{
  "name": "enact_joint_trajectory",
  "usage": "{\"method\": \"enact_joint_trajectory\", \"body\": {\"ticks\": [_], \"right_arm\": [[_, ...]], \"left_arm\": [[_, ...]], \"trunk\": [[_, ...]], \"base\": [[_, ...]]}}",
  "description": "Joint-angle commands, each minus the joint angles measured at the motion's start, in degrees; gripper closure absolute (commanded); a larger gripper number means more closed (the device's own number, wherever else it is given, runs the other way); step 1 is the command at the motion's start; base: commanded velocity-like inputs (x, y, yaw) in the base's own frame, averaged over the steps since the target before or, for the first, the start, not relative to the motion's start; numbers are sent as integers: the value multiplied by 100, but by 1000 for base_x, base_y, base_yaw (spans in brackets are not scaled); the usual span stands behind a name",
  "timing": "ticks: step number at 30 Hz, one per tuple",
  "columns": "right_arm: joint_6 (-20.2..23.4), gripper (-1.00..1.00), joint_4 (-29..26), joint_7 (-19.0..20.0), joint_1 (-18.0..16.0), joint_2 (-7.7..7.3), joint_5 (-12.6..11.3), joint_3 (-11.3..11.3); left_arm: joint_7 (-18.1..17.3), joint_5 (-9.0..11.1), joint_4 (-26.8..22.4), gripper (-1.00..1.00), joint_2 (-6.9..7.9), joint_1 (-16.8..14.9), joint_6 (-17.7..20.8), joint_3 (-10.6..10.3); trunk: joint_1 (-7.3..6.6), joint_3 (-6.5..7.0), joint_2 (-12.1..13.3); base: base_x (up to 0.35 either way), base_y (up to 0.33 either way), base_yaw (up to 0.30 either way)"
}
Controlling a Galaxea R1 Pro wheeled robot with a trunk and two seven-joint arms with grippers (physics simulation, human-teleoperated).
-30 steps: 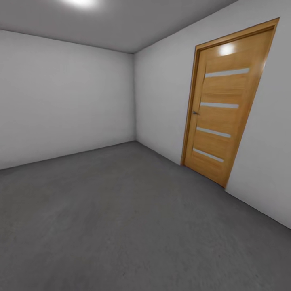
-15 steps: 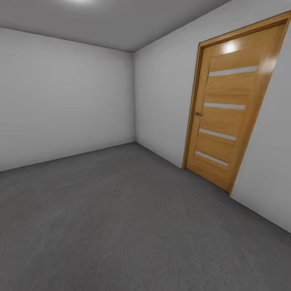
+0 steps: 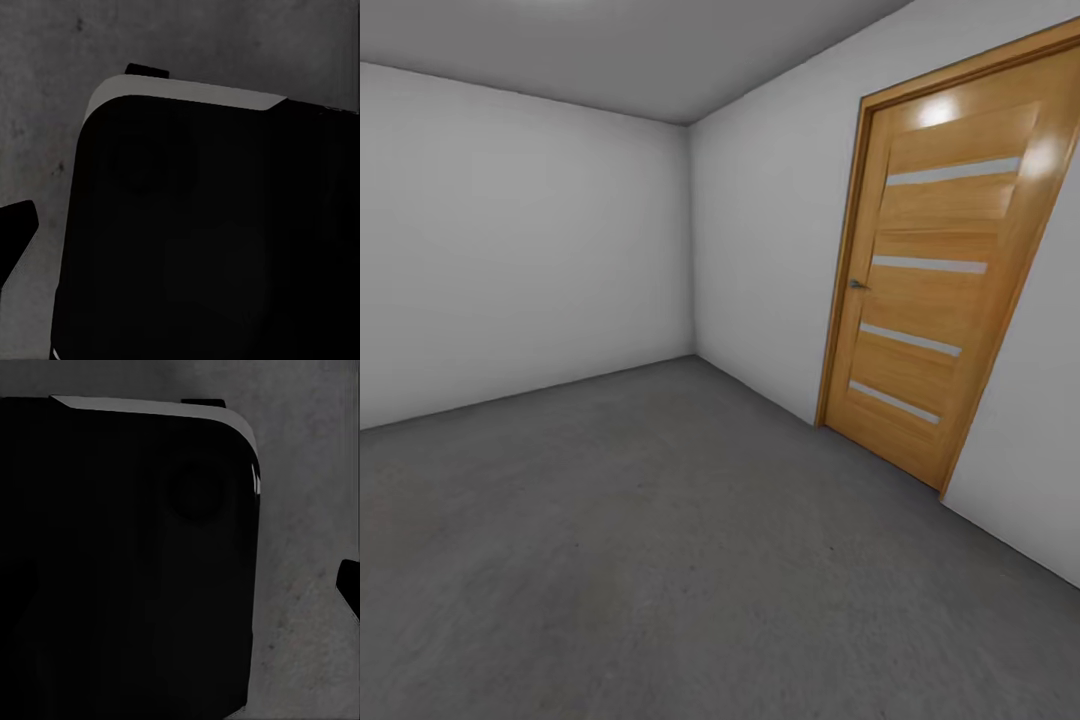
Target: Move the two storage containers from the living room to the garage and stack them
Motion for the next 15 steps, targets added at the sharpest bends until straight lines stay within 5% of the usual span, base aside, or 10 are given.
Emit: {"method": "enact_joint_trajectory", "body": {"ticks": [1,15], "right_arm": [[-12,-100,-6,-1,2,0,-3,4],[-11,-100,-6,-1,2,0,-5,4]], "left_arm": [[-1,30,2,-100,-2,-1,-14,14],[-1,32,0,-100,-2,-1,-31,14]], "trunk": [[3,-4,-2],[3,-4,-2]], "base": [[324,0,0],[324,0,0]]}}
